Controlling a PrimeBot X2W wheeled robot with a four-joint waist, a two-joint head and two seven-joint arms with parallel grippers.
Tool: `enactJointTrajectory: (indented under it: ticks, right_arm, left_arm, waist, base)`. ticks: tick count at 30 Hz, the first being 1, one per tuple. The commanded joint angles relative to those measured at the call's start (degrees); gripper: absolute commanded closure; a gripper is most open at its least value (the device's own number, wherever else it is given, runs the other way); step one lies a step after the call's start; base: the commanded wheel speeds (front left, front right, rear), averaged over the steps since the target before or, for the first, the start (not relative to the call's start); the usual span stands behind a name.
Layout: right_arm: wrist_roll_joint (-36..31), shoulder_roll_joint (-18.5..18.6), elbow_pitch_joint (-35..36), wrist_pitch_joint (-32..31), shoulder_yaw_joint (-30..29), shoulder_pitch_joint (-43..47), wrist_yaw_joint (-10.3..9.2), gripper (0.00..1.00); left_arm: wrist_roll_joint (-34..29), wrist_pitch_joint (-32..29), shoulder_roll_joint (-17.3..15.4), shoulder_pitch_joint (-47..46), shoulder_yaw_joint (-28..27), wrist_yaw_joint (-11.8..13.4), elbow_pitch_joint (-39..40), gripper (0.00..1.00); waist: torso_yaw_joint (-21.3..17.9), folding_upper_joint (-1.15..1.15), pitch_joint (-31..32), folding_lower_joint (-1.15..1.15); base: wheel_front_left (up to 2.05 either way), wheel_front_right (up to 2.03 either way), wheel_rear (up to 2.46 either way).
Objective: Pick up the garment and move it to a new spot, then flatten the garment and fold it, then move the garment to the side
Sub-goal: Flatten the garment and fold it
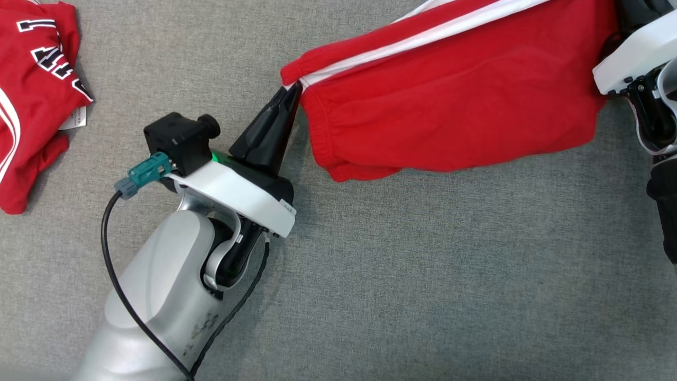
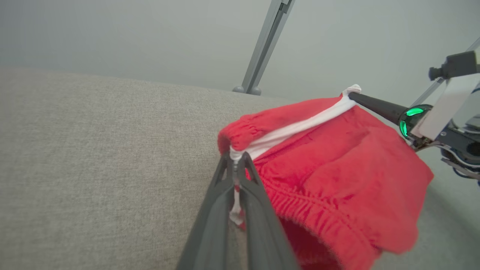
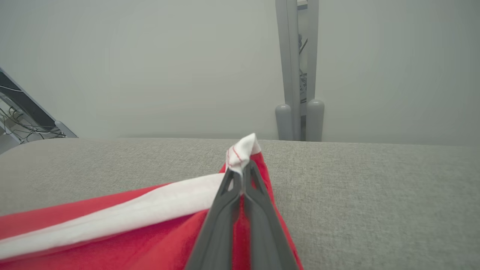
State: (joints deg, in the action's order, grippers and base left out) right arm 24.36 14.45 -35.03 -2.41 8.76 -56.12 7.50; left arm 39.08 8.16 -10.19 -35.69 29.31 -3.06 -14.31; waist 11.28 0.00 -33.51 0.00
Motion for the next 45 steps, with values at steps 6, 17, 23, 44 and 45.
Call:
enactJointTrajectory:
  ticks: [6,17,23,44,45]
  right_arm:
    - [1.7,0.3,-4.9,2.1,2.5,-3.1,0.0,0.64]
    - [5.1,0.4,-4.6,9.9,7.2,1.3,0.01,0.0]
    - [4.6,-0.1,-0.6,14.8,6.6,6.7,0.01,0.0]
    - [-8.5,-7.6,22.5,13.8,-5.6,33.2,0.02,0.0]
    - [-9.0,-7.7,23.1,13.4,-5.9,33.9,0.02,0.0]
  left_arm:
    - [1.1,0.5,0.9,-2.8,0.5,-1.3,-4.1,1.0]
    - [-0.3,4.1,0.2,0.4,-0.1,0.5,-5.3,0.0]
    - [-3.3,6.6,-0.8,5.3,-4.0,5.0,-0.2,0.0]
    - [-12.6,6.8,-1.0,20.7,-18.0,8.2,11.0,0.0]
    - [-12.6,6.6,-1.1,21.1,-17.7,8.2,10.8,0.0]
  waist:
    - [-0.3,0.0,-0.1,0.0]
    - [-2.0,0.0,2.1,0.0]
    - [-3.9,0.0,4.0,0.0]
    - [-9.4,0.0,11.1,0.0]
    - [-9.6,0.0,11.2,0.0]
  base:
    - [0.0,0.0,0.0]
    - [0.0,0.0,0.0]
    - [0.0,0.0,0.0]
    - [0.0,0.0,0.0]
    - [0.0,0.0,0.0]
